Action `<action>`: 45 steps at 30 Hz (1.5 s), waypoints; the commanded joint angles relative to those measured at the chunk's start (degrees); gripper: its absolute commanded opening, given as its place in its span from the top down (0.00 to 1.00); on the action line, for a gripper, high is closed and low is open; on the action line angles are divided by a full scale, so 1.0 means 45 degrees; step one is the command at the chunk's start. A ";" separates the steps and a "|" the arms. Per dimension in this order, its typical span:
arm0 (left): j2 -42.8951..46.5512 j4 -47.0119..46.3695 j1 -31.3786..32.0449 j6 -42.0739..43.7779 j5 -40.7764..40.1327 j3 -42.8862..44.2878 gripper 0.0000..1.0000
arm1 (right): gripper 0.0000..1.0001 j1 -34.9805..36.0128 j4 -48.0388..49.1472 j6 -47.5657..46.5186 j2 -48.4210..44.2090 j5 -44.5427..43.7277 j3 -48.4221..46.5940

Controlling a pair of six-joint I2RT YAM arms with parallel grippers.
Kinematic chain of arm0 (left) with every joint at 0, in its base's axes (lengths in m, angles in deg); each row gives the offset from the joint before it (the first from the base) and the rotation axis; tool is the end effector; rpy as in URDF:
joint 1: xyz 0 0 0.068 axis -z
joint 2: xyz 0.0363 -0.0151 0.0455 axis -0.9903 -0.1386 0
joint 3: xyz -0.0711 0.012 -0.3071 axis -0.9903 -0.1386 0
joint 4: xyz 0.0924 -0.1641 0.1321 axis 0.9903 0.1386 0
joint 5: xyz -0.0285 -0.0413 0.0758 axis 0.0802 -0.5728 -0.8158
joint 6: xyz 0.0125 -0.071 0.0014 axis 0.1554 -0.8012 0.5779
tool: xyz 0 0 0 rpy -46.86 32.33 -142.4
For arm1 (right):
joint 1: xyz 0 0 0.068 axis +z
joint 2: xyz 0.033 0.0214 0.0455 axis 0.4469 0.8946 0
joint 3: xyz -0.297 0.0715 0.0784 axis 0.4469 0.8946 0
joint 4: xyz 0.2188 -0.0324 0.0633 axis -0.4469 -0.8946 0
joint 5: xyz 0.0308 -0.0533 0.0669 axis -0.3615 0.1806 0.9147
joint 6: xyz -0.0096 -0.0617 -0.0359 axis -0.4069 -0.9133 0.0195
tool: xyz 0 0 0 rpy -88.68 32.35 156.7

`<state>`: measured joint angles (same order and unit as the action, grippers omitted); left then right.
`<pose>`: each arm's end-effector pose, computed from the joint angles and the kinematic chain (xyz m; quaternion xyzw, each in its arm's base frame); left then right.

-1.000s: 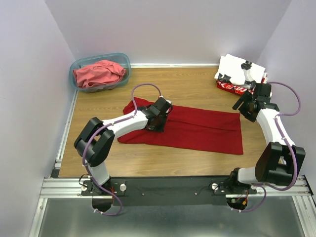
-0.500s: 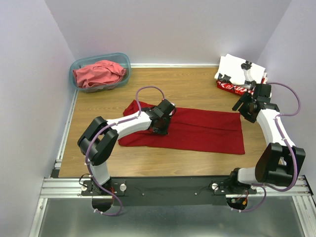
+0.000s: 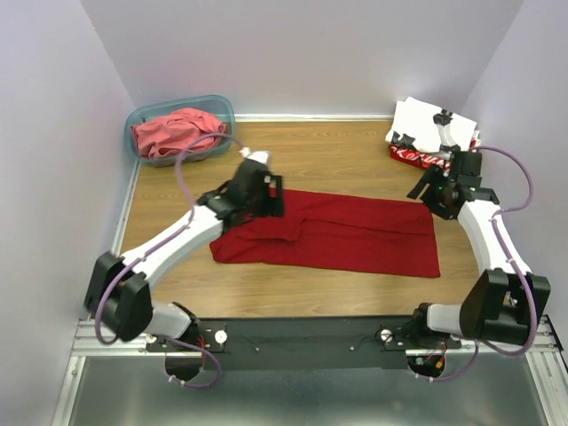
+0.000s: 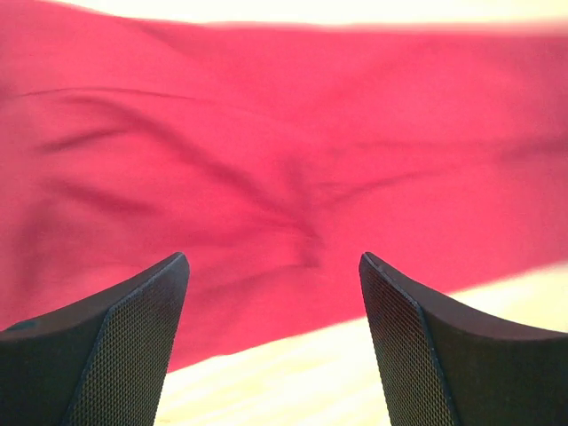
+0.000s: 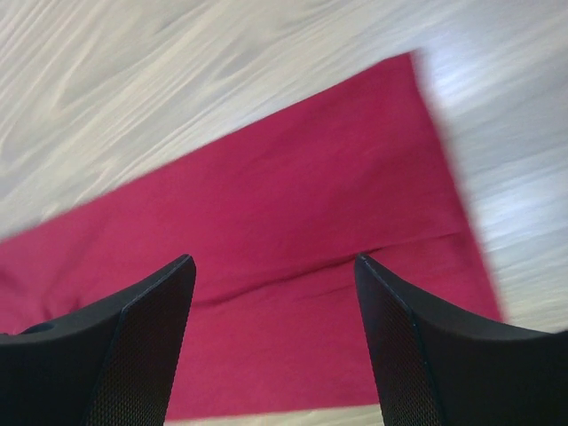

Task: Fold and stack the t-shirts
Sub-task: Fold the tshirt

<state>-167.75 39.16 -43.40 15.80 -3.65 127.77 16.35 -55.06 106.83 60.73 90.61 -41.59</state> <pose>0.2316 -0.1771 0.3145 0.0361 0.9181 -0.1850 0.3488 0.2440 -0.0403 0.2995 0.2777 0.8985 0.0723 0.3323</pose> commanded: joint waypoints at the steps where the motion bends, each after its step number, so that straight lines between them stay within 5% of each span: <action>1: 0.1144 -0.0251 -0.2330 -0.0143 -0.0577 -0.2303 0.15 | 0.21 0.2449 -0.0284 0.0860 -0.0894 0.0287 0.0452; 8: 0.2103 -0.0952 -0.5085 0.0346 0.0786 -0.4646 0.18 | 0.23 0.7801 0.0396 0.3963 -0.0001 -0.1020 0.0494; 16: 0.2767 -0.1599 -0.5343 -0.0025 0.1299 -0.5334 0.24 | 0.26 1.1987 0.1843 0.5588 0.3258 -0.0848 -0.0969; 35: 0.2553 -0.1755 -0.5401 0.0170 0.1631 -0.5392 0.26 | 0.47 1.2539 0.1884 0.5628 0.6936 -0.1727 -0.3121; 39: 0.2455 -0.1814 -0.5401 0.0307 0.1611 -0.5314 0.28 | 0.58 1.2539 0.1864 0.5589 0.7152 -0.1571 -0.3161; 43: 0.2260 -0.2067 -0.5362 0.0482 0.1806 -0.5275 0.34 | 0.87 1.2539 0.1747 0.5725 0.7055 -0.1512 -0.3063; 45: 0.2085 -0.2224 -0.5304 0.0522 0.1865 -0.5256 0.36 | 0.89 1.2539 0.1708 0.5726 0.7054 -0.1493 -0.3082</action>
<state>-157.22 31.27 -67.40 16.87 3.28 103.38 72.61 -46.58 132.25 92.03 84.88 -54.48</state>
